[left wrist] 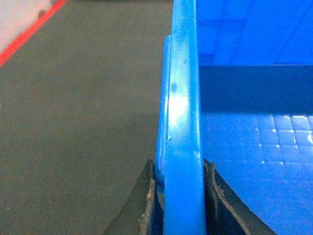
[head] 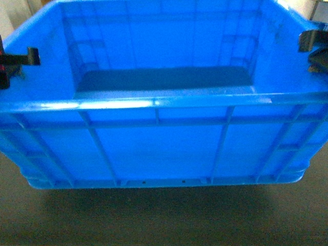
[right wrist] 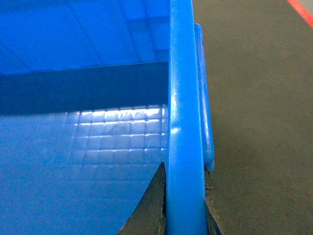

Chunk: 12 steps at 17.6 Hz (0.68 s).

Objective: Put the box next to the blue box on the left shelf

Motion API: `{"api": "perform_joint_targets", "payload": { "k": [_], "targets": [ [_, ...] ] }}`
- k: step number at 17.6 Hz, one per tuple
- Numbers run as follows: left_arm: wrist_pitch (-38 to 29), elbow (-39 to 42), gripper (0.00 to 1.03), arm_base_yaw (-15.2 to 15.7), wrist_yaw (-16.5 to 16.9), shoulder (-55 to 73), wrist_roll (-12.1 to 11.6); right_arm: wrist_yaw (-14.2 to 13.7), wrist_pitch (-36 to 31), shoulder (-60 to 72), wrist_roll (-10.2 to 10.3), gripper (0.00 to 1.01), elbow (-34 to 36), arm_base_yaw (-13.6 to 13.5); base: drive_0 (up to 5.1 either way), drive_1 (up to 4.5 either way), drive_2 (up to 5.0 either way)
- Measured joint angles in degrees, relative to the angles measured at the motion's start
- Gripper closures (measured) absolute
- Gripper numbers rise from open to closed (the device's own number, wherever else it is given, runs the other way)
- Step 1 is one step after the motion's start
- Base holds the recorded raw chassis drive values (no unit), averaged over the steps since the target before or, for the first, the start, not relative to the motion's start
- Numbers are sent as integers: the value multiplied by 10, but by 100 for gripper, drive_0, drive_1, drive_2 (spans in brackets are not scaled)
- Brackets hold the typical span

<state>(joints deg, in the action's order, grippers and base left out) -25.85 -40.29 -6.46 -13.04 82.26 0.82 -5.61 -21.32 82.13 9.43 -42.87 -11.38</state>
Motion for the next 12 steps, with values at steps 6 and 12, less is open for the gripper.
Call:
{"api": "perform_joint_targets", "payload": {
  "k": [6, 12],
  "targets": [
    [-57, 117, 85, -35, -22, -154, -8, -34, -3, -175, -4, 92, 135, -3, 0, 0, 0],
    [-10, 173, 85, -74, -48, -303, -8, -41, 5, -291, -20, 92, 196, 1, 0, 0, 0]
  ]
}}
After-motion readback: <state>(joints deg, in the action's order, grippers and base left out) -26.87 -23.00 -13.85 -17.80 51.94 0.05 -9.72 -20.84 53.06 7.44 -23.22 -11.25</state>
